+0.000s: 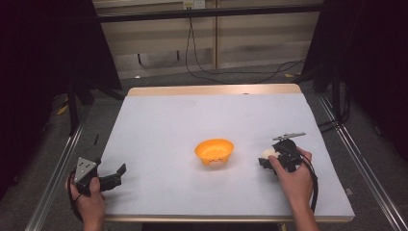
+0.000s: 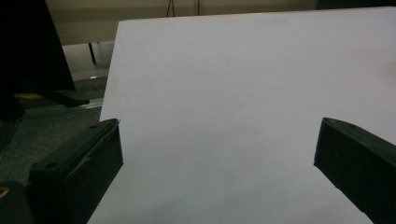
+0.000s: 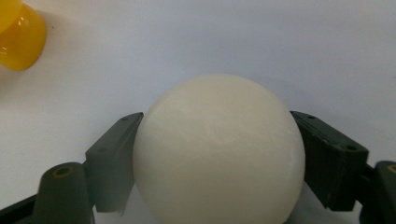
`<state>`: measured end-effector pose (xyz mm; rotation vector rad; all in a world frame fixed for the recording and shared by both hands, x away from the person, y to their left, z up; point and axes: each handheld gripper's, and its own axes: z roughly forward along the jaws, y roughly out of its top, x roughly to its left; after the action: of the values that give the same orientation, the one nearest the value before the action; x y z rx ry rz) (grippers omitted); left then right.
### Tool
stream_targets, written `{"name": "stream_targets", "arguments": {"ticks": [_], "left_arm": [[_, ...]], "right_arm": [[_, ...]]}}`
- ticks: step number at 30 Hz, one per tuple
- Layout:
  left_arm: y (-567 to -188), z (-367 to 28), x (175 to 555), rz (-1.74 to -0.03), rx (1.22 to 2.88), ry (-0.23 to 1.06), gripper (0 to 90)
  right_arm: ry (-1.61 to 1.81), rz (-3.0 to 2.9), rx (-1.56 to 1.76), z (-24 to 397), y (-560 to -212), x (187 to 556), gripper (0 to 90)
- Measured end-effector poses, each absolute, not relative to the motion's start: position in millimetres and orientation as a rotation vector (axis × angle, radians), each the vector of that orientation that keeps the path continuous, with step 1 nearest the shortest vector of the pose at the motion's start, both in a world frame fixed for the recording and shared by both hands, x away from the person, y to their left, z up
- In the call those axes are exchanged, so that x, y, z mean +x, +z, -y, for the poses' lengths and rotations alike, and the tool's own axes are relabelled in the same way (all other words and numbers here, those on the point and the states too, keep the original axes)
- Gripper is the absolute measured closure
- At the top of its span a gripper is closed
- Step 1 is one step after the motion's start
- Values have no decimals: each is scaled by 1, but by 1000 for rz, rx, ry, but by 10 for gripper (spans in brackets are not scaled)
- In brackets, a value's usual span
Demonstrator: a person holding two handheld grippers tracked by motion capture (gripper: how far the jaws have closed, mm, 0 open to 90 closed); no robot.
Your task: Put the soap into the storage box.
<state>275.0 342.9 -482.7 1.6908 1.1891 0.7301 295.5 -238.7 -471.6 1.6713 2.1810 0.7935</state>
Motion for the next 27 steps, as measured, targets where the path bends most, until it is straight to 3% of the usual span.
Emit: {"name": "stream_targets", "arguments": {"ticks": [27], "left_arm": [[-483, -343, 276, -1190, 1700, 734, 10]], "right_arm": [[826, -2179, 1622, 235, -449, 298, 239]]}}
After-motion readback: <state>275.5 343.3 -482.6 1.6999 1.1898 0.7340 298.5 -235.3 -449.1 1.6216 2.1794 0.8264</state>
